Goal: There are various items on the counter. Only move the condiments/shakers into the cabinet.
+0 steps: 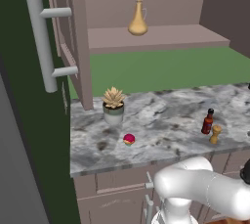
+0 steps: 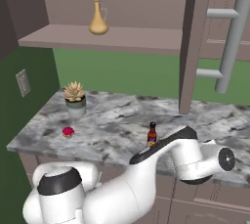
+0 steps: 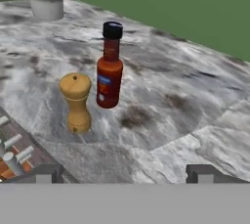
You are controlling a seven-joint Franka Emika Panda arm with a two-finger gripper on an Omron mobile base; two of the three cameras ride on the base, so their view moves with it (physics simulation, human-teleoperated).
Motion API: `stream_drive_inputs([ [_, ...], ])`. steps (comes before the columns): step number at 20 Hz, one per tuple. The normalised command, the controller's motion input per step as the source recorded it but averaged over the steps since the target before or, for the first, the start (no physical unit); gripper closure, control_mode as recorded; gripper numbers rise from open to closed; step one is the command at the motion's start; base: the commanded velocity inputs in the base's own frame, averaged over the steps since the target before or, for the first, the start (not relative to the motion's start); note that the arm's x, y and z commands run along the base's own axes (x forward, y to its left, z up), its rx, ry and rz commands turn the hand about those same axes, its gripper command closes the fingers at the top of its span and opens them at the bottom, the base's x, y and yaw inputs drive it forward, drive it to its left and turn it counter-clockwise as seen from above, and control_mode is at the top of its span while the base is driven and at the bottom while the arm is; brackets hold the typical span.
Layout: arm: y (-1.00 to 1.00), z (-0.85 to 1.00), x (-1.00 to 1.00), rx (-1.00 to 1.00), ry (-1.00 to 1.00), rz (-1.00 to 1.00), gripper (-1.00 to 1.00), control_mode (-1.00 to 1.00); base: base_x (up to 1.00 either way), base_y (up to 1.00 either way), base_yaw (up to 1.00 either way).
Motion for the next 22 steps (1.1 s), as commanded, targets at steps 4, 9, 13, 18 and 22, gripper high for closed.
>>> stream_drive_inputs([
  [4,0.49,-0.23,-0.06,0.0,-0.2,0.29,-1.0,-1.0,0.0,0.0,0.0],
  [9,0.62,-0.24,0.0,0.0,-0.08,0.23,-1.0,-1.0,0.0,0.0,0.0],
  [13,0.73,-0.2,0.0,0.02,-0.01,0.16,-1.0,-1.0,0.0,0.0,0.0],
  [18,0.56,-0.15,0.0,0.05,0.0,0.11,-1.0,-1.0,0.0,0.0,0.0],
  [22,0.32,-0.07,0.0,0.04,0.0,0.06,-1.0,-1.0,0.0,0.0,0.0],
])
